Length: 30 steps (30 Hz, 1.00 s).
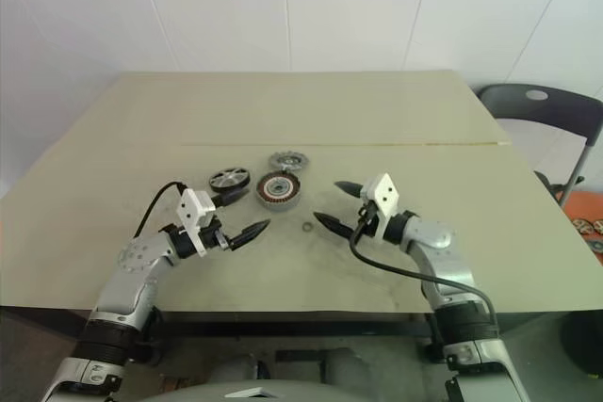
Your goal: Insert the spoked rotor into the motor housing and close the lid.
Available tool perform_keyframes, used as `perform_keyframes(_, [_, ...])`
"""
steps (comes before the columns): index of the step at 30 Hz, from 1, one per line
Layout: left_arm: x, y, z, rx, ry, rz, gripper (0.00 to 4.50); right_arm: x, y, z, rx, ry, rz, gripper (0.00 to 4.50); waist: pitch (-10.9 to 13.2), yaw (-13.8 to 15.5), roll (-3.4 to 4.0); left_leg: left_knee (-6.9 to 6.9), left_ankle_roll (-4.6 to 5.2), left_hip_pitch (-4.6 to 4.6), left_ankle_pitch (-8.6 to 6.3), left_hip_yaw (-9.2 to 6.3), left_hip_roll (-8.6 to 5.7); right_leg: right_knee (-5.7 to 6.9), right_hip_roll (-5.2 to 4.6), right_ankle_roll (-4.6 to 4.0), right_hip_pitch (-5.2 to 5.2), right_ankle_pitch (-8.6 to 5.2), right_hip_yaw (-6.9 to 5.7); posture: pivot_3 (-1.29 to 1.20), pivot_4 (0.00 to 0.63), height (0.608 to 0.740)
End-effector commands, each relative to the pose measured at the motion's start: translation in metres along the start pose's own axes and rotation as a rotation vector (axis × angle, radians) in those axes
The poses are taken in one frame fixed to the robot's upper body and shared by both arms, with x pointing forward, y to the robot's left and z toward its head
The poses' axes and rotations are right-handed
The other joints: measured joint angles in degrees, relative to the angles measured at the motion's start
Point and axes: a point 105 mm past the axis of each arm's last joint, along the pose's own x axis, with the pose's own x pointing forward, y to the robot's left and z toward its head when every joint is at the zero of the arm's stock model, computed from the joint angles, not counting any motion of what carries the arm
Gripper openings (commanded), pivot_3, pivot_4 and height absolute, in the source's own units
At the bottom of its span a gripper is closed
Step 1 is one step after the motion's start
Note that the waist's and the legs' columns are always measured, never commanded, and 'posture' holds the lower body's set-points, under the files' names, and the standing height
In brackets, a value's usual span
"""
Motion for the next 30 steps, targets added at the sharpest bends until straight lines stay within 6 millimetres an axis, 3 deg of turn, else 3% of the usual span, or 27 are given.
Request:
perform_keyframes(1, [-0.001, 0.006, 0.016, 0.032, -0.043, 0.02, 4.5, 0.005, 0.0, 0.01, -0.016, -0.029, 0.024, 4.47, 0.0, -0.01, 0.0, 0.0, 0.0, 0.0, 0.0, 0.0, 0.0, 0.0, 0.0, 0.0, 0.0, 0.0, 0.0, 0.0, 0.0, 0.74])
perform_keyframes(23, [-0.015, 0.008, 0.012, 0.022, -0.017, 0.075, 4.5, 0.019, 0.006, 0.001, 0.009, 0.047, 0.095, 4.47, 0.0, -0.04, 0.0, 0.0, 0.0, 0.0, 0.0, 0.0, 0.01, 0.0, 0.0, 0.0, -0.01, 0.0, 0.0, 0.0, 0.0, 0.74])
perform_keyframes(30, [-0.018, 0.007, 0.011, 0.02, -0.014, 0.093, 4.5, 0.038, 0.012, -0.003, -0.05, 0.118, 0.139, 4.47, 0.01, -0.1, 0.01, 0.0, 0.0, 0.0, 0.0, 0.0, 0.03, 0.01, 0.0, 0.0, -0.03, 0.0, 0.0, 0.0, 0.0, 0.74])
